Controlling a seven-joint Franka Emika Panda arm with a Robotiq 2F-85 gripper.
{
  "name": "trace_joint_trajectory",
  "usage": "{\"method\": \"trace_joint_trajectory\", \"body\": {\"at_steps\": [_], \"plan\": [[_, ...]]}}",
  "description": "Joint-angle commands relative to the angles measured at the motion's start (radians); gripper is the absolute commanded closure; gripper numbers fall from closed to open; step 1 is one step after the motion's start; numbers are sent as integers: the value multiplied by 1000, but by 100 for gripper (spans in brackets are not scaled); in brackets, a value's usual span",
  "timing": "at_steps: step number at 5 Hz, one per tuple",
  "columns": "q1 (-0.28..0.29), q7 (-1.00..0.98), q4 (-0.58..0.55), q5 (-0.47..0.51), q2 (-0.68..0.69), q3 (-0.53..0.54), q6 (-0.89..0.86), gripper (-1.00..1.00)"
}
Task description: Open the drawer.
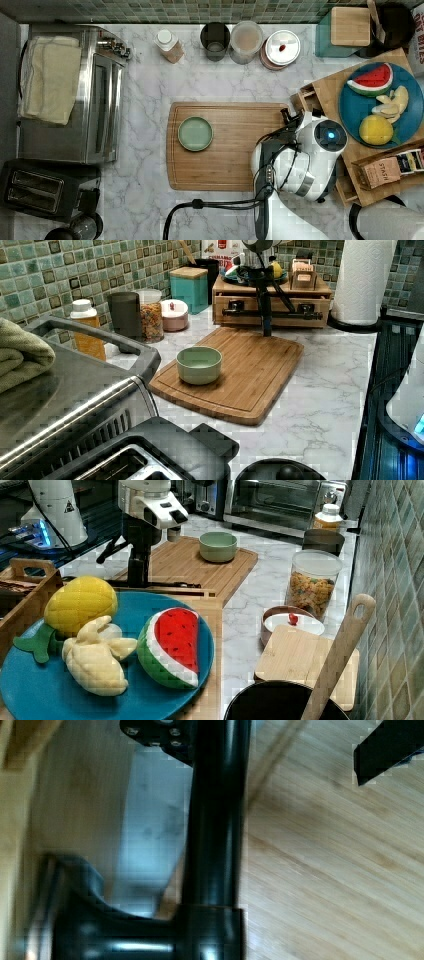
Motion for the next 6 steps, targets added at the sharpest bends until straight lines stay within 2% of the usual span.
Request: {"method": "trace_joint_trajectory", "body": {"at_steps": [1,3,4,5,6], "plan": [[194,183,-224,108,-175,157,-46,-100],[278,312,-308,214,-299,223,-121,-100],[293,354,-332,237,-332,231,-128,-100],[267,363,-361,230,-395,238,-64,-100],[261,362,-362,231,-396,245,-64,-100]]}}
